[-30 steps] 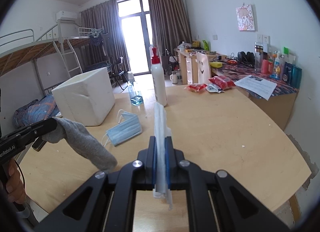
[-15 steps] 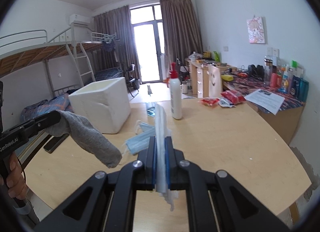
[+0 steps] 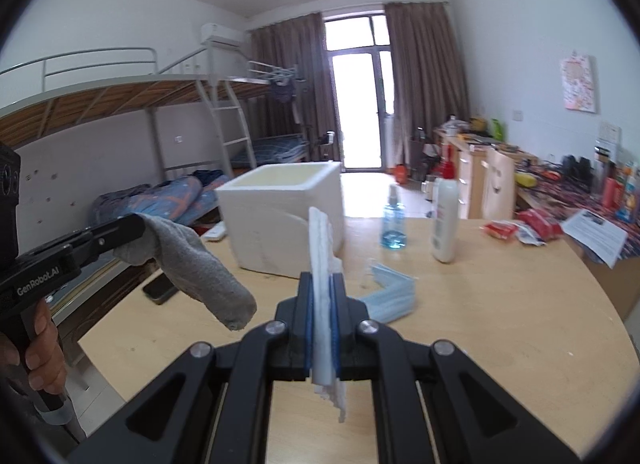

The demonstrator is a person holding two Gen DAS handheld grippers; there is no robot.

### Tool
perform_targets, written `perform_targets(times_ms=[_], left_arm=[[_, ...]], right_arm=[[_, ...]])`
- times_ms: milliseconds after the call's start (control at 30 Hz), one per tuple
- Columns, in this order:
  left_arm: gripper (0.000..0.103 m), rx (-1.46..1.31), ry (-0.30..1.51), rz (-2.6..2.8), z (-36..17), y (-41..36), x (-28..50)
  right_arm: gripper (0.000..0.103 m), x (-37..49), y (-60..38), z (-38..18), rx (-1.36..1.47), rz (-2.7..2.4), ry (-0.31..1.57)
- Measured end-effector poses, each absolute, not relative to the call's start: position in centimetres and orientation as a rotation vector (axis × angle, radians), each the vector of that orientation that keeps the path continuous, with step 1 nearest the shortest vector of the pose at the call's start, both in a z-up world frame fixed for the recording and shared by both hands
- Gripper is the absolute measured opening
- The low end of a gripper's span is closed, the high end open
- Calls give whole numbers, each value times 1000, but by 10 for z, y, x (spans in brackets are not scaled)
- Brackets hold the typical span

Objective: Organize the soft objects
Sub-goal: 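Carry the grey sock and white cloth over the white foam box with both tools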

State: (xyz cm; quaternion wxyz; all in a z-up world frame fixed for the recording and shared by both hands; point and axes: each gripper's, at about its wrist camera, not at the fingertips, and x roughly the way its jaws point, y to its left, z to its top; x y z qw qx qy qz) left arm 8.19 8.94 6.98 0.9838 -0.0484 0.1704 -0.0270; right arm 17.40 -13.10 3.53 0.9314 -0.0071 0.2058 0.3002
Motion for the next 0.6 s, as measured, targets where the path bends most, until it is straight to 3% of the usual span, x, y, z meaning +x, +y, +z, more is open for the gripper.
perform_targets(times_ms=[600], left_arm=[[10, -134, 357, 50, 74, 124, 79]], right_arm=[[10, 187, -90, 42, -47, 716, 434]])
